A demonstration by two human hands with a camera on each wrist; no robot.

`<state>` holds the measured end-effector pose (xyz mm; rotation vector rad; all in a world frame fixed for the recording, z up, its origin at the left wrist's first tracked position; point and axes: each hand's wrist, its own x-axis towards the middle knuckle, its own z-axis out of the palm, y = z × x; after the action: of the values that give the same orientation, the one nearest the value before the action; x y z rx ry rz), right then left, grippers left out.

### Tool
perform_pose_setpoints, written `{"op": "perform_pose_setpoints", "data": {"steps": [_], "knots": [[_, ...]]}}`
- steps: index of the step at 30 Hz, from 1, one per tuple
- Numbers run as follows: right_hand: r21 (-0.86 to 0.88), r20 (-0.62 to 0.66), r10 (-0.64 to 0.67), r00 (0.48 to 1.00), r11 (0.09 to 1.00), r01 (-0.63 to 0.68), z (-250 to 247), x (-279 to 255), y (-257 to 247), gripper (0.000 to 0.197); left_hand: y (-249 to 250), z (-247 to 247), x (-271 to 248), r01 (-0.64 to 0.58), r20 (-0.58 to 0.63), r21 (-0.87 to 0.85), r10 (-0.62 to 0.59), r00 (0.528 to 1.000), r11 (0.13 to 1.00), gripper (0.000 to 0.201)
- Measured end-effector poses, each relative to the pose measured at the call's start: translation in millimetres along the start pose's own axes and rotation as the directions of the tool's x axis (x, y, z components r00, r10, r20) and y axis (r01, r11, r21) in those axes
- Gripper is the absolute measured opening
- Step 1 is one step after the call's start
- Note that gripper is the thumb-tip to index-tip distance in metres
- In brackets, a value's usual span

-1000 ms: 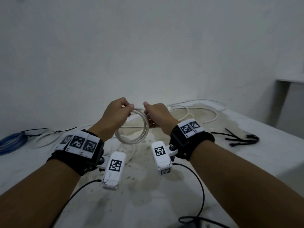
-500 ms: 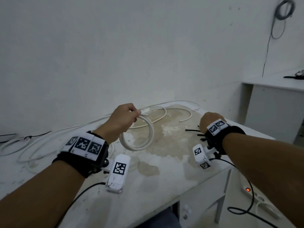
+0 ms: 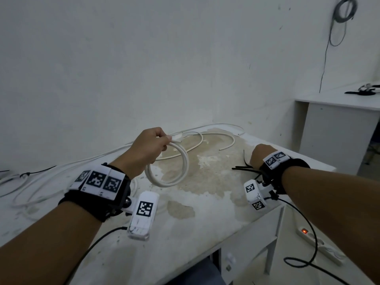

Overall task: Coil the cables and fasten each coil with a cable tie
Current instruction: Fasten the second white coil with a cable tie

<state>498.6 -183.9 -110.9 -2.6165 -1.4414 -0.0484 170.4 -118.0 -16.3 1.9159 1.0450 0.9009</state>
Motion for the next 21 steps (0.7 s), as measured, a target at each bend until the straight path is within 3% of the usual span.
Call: {"op": "perform_pose_setpoints", "data": {"steps": [4, 10, 21], "knots": [[0.059, 0.029, 0.025, 0.999, 0.998, -0.027, 0, 2, -7, 0.024, -2, 2, 0, 0.001, 0.003, -0.003, -0.001, 1.0, 1.0, 0.026], [0.082, -0.135, -0.003, 0.991, 0.997, 0.014, 4, 12, -28, 0.026, -7, -4, 1, 0.022, -0.007, 0.0, -0.022, 1.0, 1.0, 0.025], [0.124, -0.241, -0.083, 0.967, 0.985, 0.116, -17, 21, -60, 0.02, -15, -12, 5, 0.029, -0.02, -0.02, -0.029, 0.999, 0.999, 0.025]]}}
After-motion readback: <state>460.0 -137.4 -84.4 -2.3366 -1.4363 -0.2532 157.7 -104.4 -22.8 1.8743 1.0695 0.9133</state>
